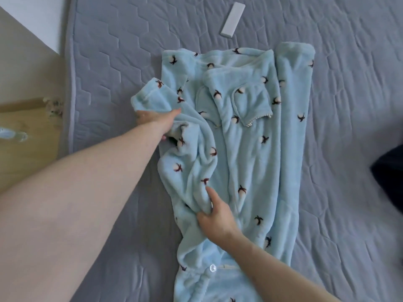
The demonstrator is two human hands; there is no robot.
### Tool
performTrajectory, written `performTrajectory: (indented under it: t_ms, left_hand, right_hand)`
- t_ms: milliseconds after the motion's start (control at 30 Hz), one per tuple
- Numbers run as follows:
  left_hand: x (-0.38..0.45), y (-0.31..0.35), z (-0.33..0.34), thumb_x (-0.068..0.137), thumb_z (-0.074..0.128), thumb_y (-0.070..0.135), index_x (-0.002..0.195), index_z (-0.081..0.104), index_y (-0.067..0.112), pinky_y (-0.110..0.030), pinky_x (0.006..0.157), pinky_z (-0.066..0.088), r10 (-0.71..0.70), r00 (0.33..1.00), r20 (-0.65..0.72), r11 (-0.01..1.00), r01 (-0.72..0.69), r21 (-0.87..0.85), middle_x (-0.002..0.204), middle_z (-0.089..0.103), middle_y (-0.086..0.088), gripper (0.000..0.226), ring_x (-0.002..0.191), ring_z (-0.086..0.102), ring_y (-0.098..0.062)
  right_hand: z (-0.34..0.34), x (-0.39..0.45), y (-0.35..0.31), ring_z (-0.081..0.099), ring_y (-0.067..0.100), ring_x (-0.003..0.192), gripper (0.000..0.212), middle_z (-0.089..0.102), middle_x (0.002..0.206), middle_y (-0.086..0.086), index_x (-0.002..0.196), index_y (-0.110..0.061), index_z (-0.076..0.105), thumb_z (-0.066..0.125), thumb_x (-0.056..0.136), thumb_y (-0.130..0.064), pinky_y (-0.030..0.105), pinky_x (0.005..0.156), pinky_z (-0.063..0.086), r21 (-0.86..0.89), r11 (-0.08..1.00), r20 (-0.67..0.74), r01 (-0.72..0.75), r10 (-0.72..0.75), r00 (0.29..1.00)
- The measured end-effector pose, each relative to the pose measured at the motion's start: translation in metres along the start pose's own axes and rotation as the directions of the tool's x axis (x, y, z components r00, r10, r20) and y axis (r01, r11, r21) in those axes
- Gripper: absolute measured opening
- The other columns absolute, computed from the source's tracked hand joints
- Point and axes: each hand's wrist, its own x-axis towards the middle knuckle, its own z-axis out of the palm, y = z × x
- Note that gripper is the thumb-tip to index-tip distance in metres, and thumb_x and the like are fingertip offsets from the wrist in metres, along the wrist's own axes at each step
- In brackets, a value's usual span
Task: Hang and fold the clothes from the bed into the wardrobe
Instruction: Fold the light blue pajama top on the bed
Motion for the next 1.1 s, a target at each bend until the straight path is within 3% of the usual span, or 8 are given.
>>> performTrajectory:
  t_ms: [133,233,367,467,633,767,933,1100]
  left_hand:
    - [0.003,-0.011,0.015,0.081,0.079,0.03,0.143,0.046,0.009,-0.032,0.088,0.052,0.136,0.991,0.009,0.983,-0.136,0.127,0.137,0.059,-0.009,0.073,0.11,0.062,-0.027]
    - [-0.014,-0.005,0.013,0.086,0.061,0.016,0.116,0.069,0.019,-0.03,0.091,0.052,0.422,0.885,-0.197,0.905,-0.423,0.038,0.119,0.07,-0.004,0.031,0.112,0.064,-0.027]
    - [-0.039,0.029,0.007,0.094,0.053,0.025,0.13,0.064,0.03,-0.025,0.095,0.048,0.693,0.653,-0.304,0.658,-0.746,-0.104,0.126,0.067,0.007,0.038,0.115,0.061,-0.012]
    - [-0.039,0.049,0.012,0.095,0.057,0.029,0.141,0.054,0.029,-0.027,0.102,0.046,0.718,0.657,-0.229,0.658,-0.748,-0.085,0.134,0.062,0.006,0.046,0.122,0.058,-0.015]
    - [-0.043,0.035,0.042,0.094,0.064,0.038,0.156,0.025,0.024,-0.039,0.11,0.038,0.466,0.869,0.168,0.795,-0.494,0.352,0.162,0.022,-0.004,0.075,0.14,0.04,-0.03]
    - [-0.069,-0.004,0.067,0.097,0.054,0.041,0.156,0.025,0.025,-0.047,0.117,0.03,0.599,0.732,0.325,0.533,-0.667,0.521,0.169,0.0,-0.002,0.067,0.148,0.02,-0.034]
    - [-0.076,-0.053,0.079,0.099,0.04,0.057,0.16,0.018,0.026,-0.048,0.123,0.019,0.53,0.62,0.578,0.276,-0.771,0.574,0.17,0.003,-0.002,0.072,0.151,0.015,-0.03]
    - [-0.099,-0.074,0.084,0.093,0.055,0.04,0.15,0.039,0.022,-0.046,0.12,0.022,0.725,0.539,0.428,0.3,-0.807,0.508,0.162,0.025,-0.006,0.061,0.145,0.025,-0.03]
  right_hand:
    - [-0.007,-0.015,0.004,0.059,0.007,0.121,0.07,0.064,0.13,-0.017,0.141,-0.036,0.05,0.049,0.078,-0.006,0.031,0.104,0.049,-0.034,0.996,0.081,0.081,-0.078,0.994]
    - [-0.023,-0.025,0.006,0.065,0.005,0.106,0.064,0.07,0.112,-0.019,0.127,-0.039,0.057,0.047,0.075,-0.002,0.028,0.091,0.054,-0.001,0.993,0.051,0.121,-0.12,0.991]
    - [-0.038,-0.03,0.011,0.066,0.009,0.089,0.058,0.07,0.099,-0.015,0.116,-0.044,0.054,0.048,0.076,-0.003,0.03,0.075,0.058,0.065,0.993,-0.066,0.096,-0.092,0.994]
    - [-0.042,-0.027,0.015,0.066,0.006,0.087,0.056,0.067,0.1,-0.022,0.12,-0.049,0.05,0.052,0.082,-0.009,0.022,0.069,0.056,0.057,0.997,-0.15,0.053,-0.044,0.988]
    - [-0.04,-0.018,0.026,0.065,0.02,0.096,0.045,0.067,0.109,-0.005,0.132,-0.031,0.041,0.063,0.092,-0.034,0.035,0.083,0.054,-0.123,0.988,-0.082,-0.091,0.081,0.993]
    - [-0.056,-0.024,0.029,0.066,0.004,0.087,0.043,0.067,0.105,-0.017,0.124,-0.042,0.05,0.068,0.086,-0.049,0.033,0.08,0.057,-0.023,0.997,-0.2,-0.071,0.065,0.978]
    - [-0.146,0.015,0.028,0.057,0.009,0.115,0.052,0.057,0.13,-0.012,0.137,-0.03,0.051,0.07,0.09,-0.038,0.042,0.101,0.05,0.064,0.998,-0.667,-0.016,0.055,0.743]
    - [-0.224,0.064,0.025,0.053,0.024,0.131,0.095,0.05,0.143,-0.001,0.16,-0.022,0.024,0.079,0.084,-0.037,0.039,0.108,0.045,0.251,0.944,-0.546,-0.212,0.319,0.775]
